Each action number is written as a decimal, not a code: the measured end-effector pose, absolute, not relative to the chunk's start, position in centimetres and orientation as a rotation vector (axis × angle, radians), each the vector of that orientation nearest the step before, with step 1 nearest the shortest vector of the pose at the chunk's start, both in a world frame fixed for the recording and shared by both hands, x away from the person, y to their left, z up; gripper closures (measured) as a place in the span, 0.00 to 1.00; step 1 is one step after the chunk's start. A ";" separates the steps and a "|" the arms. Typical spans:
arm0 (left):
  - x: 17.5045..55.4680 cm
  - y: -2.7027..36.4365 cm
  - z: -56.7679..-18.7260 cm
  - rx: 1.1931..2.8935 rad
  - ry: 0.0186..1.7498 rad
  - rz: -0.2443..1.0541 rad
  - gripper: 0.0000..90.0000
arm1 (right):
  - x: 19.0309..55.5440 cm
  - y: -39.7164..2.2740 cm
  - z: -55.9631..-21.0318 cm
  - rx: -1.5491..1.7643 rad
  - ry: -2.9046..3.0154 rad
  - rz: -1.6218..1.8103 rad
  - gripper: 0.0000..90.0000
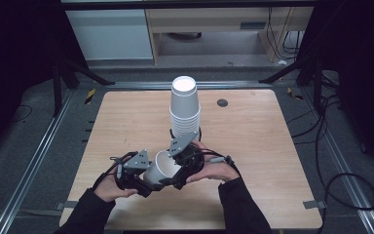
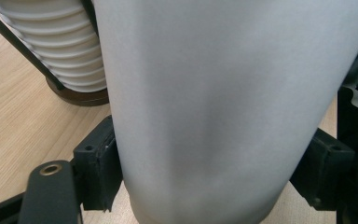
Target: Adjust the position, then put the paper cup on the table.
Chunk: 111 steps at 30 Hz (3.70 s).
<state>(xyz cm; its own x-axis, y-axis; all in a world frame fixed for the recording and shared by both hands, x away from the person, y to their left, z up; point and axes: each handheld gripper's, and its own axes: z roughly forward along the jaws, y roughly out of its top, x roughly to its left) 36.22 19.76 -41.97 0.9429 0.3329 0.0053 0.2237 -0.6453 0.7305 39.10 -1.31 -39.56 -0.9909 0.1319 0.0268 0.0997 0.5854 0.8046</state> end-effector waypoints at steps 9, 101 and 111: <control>36.5 20.7 -41.6 2.258 0.418 0.179 0.24 | 39.0 -3.8 -38.9 0.259 2.703 1.474 0.03; 37.9 22.9 -42.7 2.219 0.605 0.260 0.19 | 37.7 -9.4 -37.5 0.519 2.408 1.622 0.10; 38.7 24.2 -43.0 2.193 0.718 0.300 0.18 | 37.8 -12.1 -36.6 0.620 2.358 1.520 0.10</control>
